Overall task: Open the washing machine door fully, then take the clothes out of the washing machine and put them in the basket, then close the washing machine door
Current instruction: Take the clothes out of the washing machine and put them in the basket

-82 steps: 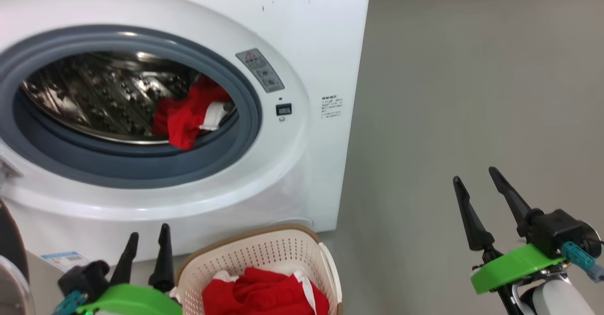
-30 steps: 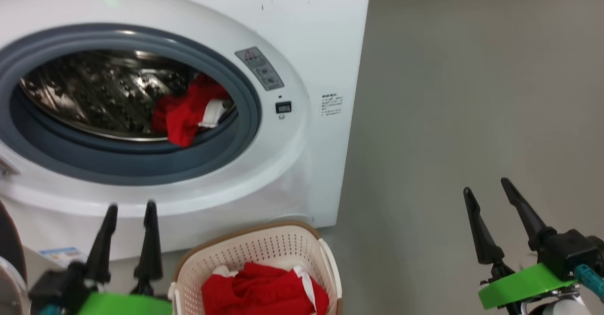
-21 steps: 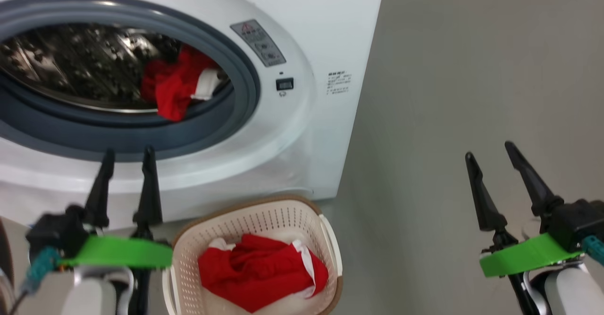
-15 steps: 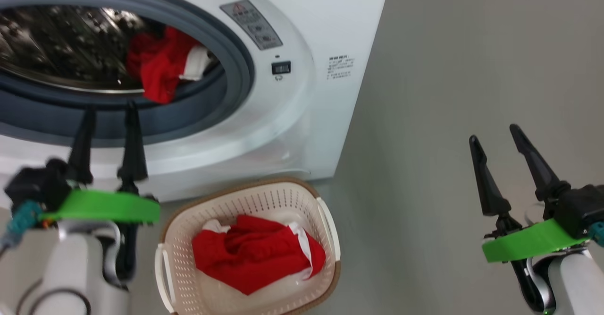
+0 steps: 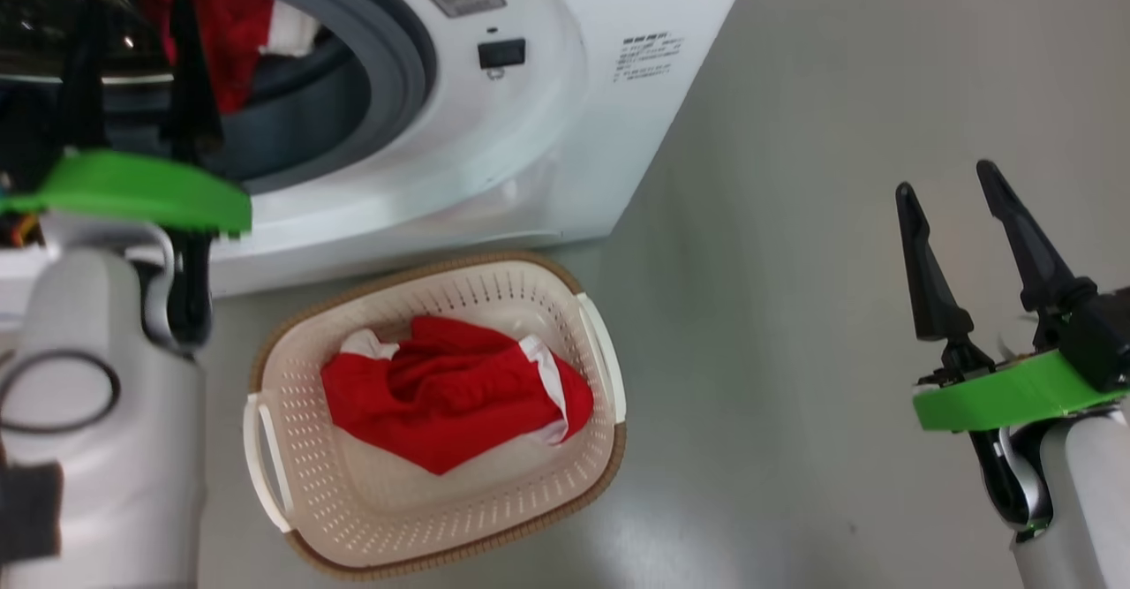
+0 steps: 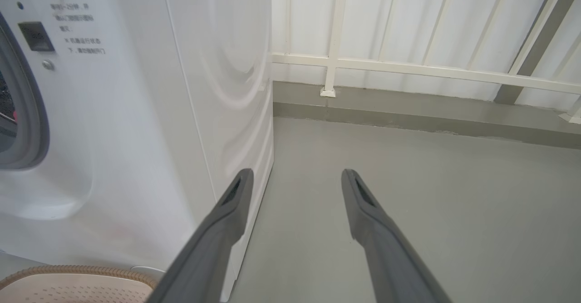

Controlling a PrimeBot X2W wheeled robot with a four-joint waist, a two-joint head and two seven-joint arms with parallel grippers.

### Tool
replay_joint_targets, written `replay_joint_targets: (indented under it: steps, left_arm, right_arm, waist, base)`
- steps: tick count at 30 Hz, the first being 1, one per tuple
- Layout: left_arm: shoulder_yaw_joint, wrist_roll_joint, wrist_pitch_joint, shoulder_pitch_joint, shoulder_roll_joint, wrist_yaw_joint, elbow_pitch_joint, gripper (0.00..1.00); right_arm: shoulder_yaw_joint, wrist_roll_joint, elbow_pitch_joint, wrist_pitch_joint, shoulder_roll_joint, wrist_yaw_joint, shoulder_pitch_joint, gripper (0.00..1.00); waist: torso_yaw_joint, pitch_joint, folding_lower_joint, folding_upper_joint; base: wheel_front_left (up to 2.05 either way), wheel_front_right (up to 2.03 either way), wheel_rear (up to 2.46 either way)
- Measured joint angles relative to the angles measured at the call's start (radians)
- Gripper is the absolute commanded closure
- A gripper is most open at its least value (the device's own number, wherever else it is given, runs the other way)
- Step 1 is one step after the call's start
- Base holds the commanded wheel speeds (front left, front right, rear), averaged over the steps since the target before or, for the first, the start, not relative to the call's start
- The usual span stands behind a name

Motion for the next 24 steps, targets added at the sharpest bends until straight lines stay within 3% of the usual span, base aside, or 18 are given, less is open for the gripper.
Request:
replay_joint_targets:
  steps: [13, 19, 22, 23, 24]
  left_arm:
    - [-0.09, -0.111, 0.046, -0.2, 0.044, 0.0, 0.234, 0.0]
    - [-0.166, -0.151, 0.217, -0.245, 0.101, 0.0, 0.332, 0.0]
    - [-0.177, -0.162, 0.241, -0.265, 0.107, 0.0, 0.352, 0.02]
    - [-0.177, -0.168, 0.244, -0.27, 0.108, 0.0, 0.359, 0.58]
    - [-0.178, -0.168, 0.246, -0.273, 0.11, 0.0, 0.367, 0.9]
  right_arm:
    - [0.027, 0.0, -0.011, 0.0, -0.018, 0.0, -0.054, 0.0]
    - [0.031, 0.008, -0.014, 0.0, -0.017, 0.0, -0.058, 0.0]
    - [0.041, 0.02, -0.013, 0.0, -0.017, 0.0, -0.068, 0.0]
    - [0.044, 0.02, -0.013, 0.0, -0.017, 0.0, -0.071, 0.0]
    - [0.048, 0.02, -0.013, 0.0, -0.017, 0.0, -0.072, 0.0]
  waist:
    - [-0.012, 0.107, 0.0, 0.0]
    - [-0.018, 0.122, 0.0, 0.0]
    - [-0.022, 0.126, 0.0, 0.0]
    - [-0.024, 0.127, 0.0, 0.0]
    - [-0.026, 0.128, 0.0001, 0.0]
  base:
    - [0.0, 0.0, 0.0]
    - [0.0, 0.0, 0.0]
    - [0.0, 0.0, 0.0]
    - [0.0, 0.0, 0.0]
    - [0.0, 0.0, 0.0]
